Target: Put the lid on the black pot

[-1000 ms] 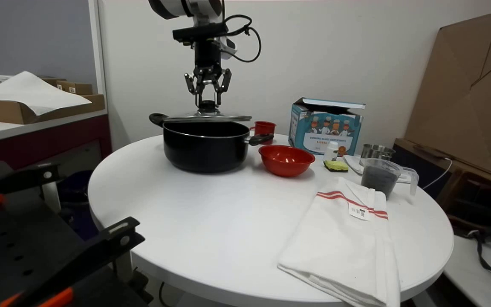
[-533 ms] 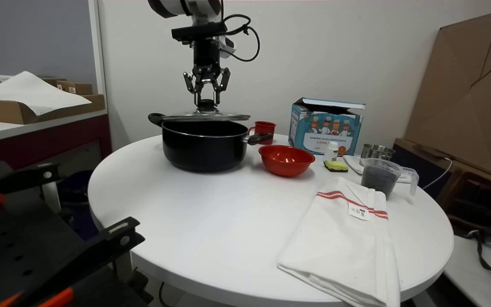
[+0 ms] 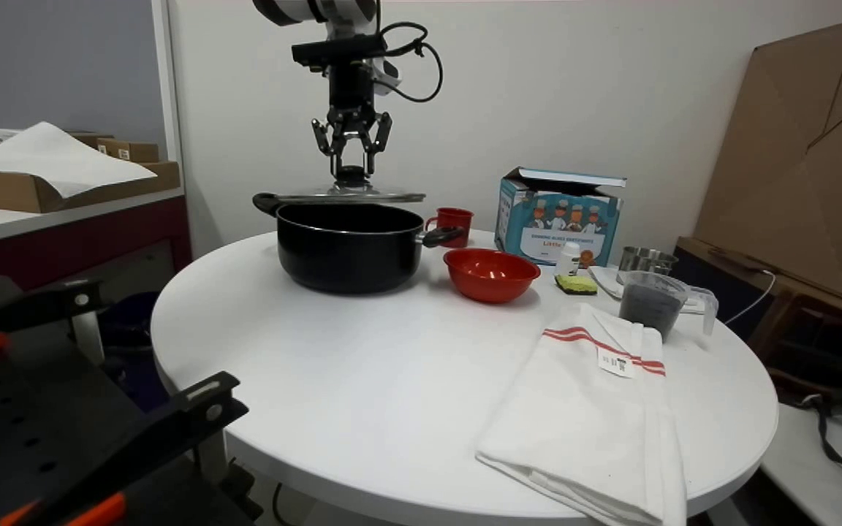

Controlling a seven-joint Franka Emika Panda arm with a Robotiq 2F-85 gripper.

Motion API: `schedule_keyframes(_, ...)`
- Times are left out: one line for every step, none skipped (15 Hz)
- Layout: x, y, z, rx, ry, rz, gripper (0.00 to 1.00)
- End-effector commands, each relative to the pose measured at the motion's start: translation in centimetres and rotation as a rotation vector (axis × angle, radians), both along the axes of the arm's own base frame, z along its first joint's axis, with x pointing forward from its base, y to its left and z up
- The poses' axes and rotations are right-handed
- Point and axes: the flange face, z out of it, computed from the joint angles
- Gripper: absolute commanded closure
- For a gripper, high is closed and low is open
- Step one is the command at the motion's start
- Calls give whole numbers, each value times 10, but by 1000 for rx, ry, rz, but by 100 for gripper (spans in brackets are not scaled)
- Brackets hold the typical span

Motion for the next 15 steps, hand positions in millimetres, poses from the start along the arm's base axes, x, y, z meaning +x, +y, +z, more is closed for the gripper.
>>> schedule_keyframes(0,5,24,26,-2,24,75)
schedule_keyframes(0,5,26,27,-3,27,75)
schedule_keyframes(0,6,26,28,-2,27,75)
schedule_keyframes(0,6,27,28,-3,28,75)
schedule_keyframes(0,6,28,29,-3,27,75)
schedule_keyframes(0,5,29,30,-4,27,75)
schedule_keyframes(0,5,29,29,-6,26,75)
schedule_keyframes(0,4,30,28,-7,25,75)
schedule_keyframes(0,3,31,27,-8,24,75)
schedule_keyframes(1,2,33,28,-9,22,75)
schedule_keyframes(1,1,33,29,-10,21,75)
schedule_keyframes(1,-1,34,29,-10,18,75)
schedule_keyframes(1,-2,33,28,-10,16,75)
schedule_keyframes(2,-4,33,28,-7,13,75)
schedule_keyframes(2,-5,31,27,-5,10,75)
